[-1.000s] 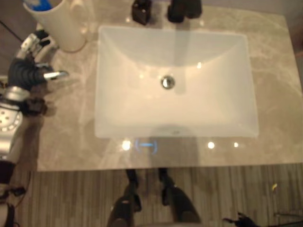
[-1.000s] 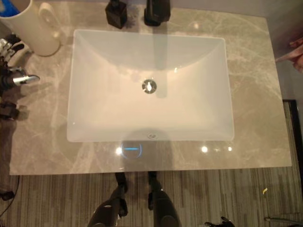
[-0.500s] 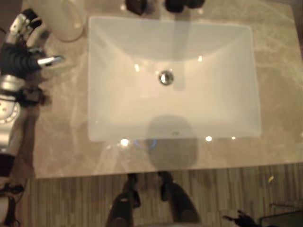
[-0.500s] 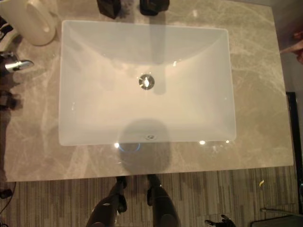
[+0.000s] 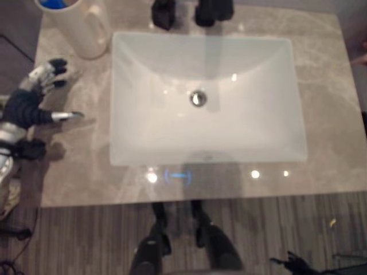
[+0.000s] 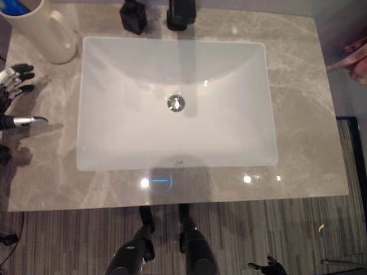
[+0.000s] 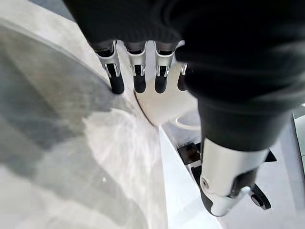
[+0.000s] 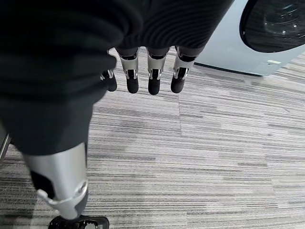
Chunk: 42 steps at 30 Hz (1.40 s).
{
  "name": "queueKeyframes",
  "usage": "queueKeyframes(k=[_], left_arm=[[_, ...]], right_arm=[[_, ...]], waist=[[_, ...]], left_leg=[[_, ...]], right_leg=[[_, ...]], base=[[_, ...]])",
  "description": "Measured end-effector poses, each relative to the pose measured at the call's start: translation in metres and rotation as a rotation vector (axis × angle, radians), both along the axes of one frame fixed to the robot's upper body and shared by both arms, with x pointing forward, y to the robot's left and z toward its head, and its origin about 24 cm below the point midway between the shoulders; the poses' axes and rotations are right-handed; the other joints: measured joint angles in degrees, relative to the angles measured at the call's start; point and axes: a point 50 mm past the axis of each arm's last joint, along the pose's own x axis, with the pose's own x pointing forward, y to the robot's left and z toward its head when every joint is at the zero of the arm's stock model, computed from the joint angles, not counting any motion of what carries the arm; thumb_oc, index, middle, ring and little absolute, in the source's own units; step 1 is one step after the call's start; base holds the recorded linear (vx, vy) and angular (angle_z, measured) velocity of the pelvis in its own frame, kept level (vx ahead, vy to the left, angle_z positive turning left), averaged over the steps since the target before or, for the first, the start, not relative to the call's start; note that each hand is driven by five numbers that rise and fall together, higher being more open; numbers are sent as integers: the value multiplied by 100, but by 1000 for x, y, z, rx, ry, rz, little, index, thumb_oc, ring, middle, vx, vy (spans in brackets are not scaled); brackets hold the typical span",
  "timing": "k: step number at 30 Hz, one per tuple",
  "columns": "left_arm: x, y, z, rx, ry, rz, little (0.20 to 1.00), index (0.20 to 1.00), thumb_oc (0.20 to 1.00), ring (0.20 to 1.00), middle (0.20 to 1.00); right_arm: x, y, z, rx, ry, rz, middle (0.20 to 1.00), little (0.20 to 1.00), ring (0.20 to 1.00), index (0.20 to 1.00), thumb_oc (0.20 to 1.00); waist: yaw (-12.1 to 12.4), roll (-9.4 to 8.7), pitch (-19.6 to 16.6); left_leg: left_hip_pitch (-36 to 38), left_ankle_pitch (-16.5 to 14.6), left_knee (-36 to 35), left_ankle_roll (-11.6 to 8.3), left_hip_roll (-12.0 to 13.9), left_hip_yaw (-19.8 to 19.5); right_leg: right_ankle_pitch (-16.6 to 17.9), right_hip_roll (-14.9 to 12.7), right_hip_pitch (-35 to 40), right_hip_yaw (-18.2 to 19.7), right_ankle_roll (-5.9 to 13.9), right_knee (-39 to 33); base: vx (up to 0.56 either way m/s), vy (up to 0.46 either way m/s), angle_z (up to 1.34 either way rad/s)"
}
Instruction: Put brush and paste in cup on sink, flatten towel.
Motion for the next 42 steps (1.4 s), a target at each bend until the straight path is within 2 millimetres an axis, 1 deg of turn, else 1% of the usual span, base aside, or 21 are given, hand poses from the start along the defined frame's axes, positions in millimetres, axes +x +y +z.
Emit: queueKeyframes(k=[5,7,9,11,13,15,19,23,34,35,39,42], left_arm=[[0,1,-4,-1,25,1,1000,1000,1000,1000,1000],[4,4,-8,-34,29,12,1000,1000,1000,1000,1000],[8,5,-8,-54,20,22,1000,1000,1000,1000,1000],[13,7,-8,-80,18,30,1000,1000,1000,1000,1000],[21,6,-5,-102,6,28,1000,1000,1000,1000,1000],[26,3,-2,-100,4,18,1000,1000,1000,1000,1000],[34,-9,7,-70,-2,-30,1000,1000,1000,1000,1000],[35,-10,9,-69,-9,-35,1000,1000,1000,1000,1000],[35,-12,9,-67,-8,-47,1000,1000,1000,1000,1000],[36,-15,12,-68,-21,-59,1000,1000,1000,1000,1000],[39,-21,13,-79,-15,-89,1000,1000,1000,1000,1000],[40,-29,15,-49,12,-138,1000,1000,1000,1000,1000]], right_arm=[[0,-2,1,-5,1,2,1000,1000,1000,1000,1000],[0,-4,2,-13,0,3,1000,1000,1000,1000,1000],[1,-4,2,-13,-1,5,1000,1000,1000,1000,1000],[1,-5,3,-15,0,5,1000,1000,1000,1000,1000],[0,-5,2,-15,7,5,1000,1000,1000,1000,1000],[0,-5,2,-17,7,5,1000,1000,1000,1000,1000],[-5,-8,2,-25,28,-7,1000,1000,1000,1000,1000],[-6,-8,2,-25,30,-9,1000,1000,1000,1000,1000],[-6,-8,2,-25,30,-10,1000,1000,1000,1000,1000],[-6,-8,2,-25,30,-10,1000,1000,1000,1000,1000],[-5,-8,2,-26,28,-8,1000,1000,1000,1000,1000],[-5,-8,2,-26,28,-7,1000,1000,1000,1000,1000]], waist=[[12,45,-31],[5,84,-79],[22,95,-86],[-11,101,-101],[0,103,-175],[-26,97,-192],[-28,77,-216],[-88,62,-223],[-104,61,-231],[-98,61,-237],[-101,58,-238],[-98,57,-238]], left_leg=[[3,20,1,-10,-2,-97],[3,21,1,-9,-8,-116],[0,22,1,-10,-6,-121],[-3,23,0,-13,-6,-119],[-90,32,1,-22,-10,-124],[-104,40,0,-16,-15,-128],[-169,40,0,-15,-24,-125],[-163,39,0,-14,-24,-98],[-210,35,-1,-15,-23,-40],[-270,37,0,-13,-24,-47],[-270,37,0,-12,-28,-51],[-270,37,0,-13,-29,-45]], right_leg=[[0,1,39,-74,0,8],[0,-2,45,-83,0,8],[0,-3,44,-89,0,7],[0,-2,40,-83,0,6],[6,-3,-41,-80,-9,7],[9,-5,-55,-82,-12,7],[9,-13,-120,-76,-12,8],[7,-10,-126,-54,-9,8],[3,-8,-198,6,-4,-20],[15,-8,-257,0,-16,-10],[19,-8,-256,-1,-13,8],[18,-8,-258,5,-12,7]], base=[[-45,-7,9],[-37,0,5],[0,0,0],[0,0,0],[6,8,2],[0,0,0],[17,10,-1],[37,12,-4],[31,0,-2],[0,0,0],[9,0,1],[0,0,0]])
